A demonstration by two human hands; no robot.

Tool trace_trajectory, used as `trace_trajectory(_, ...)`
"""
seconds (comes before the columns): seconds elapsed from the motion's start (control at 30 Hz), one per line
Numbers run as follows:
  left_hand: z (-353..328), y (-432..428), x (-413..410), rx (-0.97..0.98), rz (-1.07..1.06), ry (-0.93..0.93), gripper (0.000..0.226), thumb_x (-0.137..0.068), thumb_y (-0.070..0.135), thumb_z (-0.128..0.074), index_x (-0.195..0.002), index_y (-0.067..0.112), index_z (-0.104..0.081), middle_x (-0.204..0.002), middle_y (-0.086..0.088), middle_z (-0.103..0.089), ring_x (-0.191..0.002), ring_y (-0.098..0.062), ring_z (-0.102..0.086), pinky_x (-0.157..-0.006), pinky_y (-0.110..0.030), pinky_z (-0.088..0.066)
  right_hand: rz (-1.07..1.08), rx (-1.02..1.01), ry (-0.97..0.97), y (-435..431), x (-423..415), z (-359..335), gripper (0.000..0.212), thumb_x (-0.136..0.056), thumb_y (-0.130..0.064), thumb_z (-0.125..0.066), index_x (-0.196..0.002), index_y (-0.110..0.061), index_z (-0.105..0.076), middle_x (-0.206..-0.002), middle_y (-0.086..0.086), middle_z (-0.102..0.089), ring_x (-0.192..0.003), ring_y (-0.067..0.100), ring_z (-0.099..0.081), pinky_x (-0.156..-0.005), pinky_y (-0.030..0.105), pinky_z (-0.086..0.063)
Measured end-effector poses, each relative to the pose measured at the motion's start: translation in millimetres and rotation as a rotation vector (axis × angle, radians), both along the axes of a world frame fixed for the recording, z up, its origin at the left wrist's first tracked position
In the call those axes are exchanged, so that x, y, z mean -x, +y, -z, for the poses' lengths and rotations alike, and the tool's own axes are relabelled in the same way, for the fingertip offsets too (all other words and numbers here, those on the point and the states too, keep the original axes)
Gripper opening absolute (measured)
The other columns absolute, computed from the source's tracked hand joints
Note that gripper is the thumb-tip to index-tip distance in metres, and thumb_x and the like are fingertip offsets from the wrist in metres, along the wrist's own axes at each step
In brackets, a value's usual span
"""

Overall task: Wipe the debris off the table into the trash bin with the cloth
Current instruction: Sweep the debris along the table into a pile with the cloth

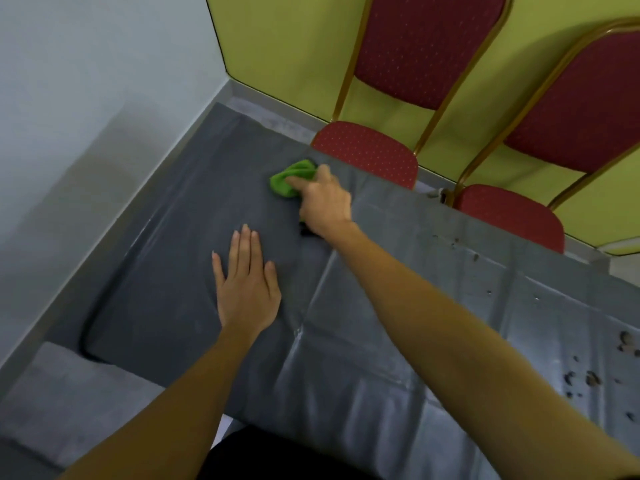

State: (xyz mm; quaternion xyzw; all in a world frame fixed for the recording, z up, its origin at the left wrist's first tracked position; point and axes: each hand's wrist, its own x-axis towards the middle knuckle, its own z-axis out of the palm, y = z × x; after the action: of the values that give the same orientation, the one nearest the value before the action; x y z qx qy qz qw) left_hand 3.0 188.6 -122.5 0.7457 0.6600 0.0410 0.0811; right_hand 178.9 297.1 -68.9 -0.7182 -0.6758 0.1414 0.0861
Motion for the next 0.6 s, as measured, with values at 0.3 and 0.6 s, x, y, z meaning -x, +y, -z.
trace_trajectory(0.3, -1, 0, -3, 0.032, 0.008, 0.0, 0.062, -0.102, 0.038, -0.017, -0.156, 0.01, -0.011, -0.166, -0.004, -0.005, -0.153, -0.018, -0.003, -0.122, -0.054, -0.005, 0.864, 0.042, 0.119, -43, -156, -11, 0.049, -0.091, -0.016, -0.047, -0.138, -0.029, -0.052, -0.134, 0.015, -0.041, -0.113, 0.039, -0.055, -0.099, 0.044, -0.043)
trace_trajectory(0.6, -15, -23, -71, 0.094, 0.109, -0.123, 0.066, -0.096, 0.033, -0.019, -0.153, 0.001, -0.021, -0.164, -0.014, -0.012, -0.153, -0.027, -0.004, -0.122, -0.054, 0.0, 0.153, 0.005, 0.158, -100, -5, 6, 0.038, -0.089, -0.024, -0.057, -0.126, -0.032, -0.06, -0.115, 0.012, -0.049, -0.096, 0.036, -0.06, -0.07, 0.045, -0.055)
